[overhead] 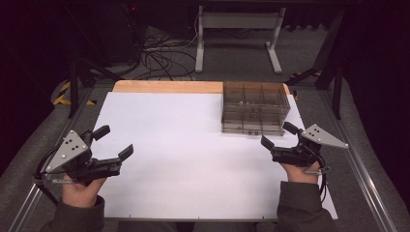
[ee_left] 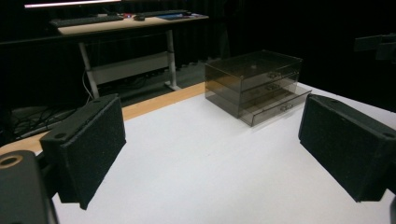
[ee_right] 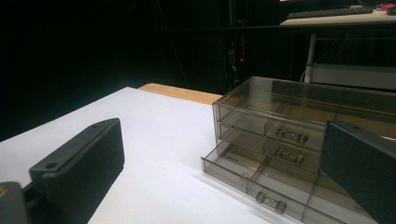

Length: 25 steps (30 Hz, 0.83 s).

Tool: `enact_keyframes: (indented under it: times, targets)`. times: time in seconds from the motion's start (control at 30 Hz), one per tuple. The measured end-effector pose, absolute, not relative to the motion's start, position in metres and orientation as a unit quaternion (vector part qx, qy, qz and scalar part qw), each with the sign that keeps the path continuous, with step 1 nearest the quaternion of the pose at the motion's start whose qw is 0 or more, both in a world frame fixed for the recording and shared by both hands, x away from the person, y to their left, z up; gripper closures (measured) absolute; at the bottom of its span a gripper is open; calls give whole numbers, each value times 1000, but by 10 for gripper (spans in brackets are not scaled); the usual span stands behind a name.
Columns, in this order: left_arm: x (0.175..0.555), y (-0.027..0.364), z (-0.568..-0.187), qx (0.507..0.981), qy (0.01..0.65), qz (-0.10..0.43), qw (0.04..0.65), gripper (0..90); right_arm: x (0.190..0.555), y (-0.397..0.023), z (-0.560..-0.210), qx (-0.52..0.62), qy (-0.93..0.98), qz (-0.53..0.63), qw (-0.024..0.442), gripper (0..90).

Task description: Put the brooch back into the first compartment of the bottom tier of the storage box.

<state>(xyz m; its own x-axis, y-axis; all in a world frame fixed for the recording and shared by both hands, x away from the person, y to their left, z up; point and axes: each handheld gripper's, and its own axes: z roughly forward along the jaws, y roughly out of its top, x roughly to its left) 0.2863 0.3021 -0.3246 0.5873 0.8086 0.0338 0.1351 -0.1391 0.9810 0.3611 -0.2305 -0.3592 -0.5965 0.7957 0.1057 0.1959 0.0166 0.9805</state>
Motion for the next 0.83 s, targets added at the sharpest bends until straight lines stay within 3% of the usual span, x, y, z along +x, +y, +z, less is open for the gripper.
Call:
enact_keyframes:
  times: [0.83]
  targets:
    - [289, 304, -326, 692, 344, 299, 560, 76, 357, -241, -354, 374, 657, 601, 260, 4]
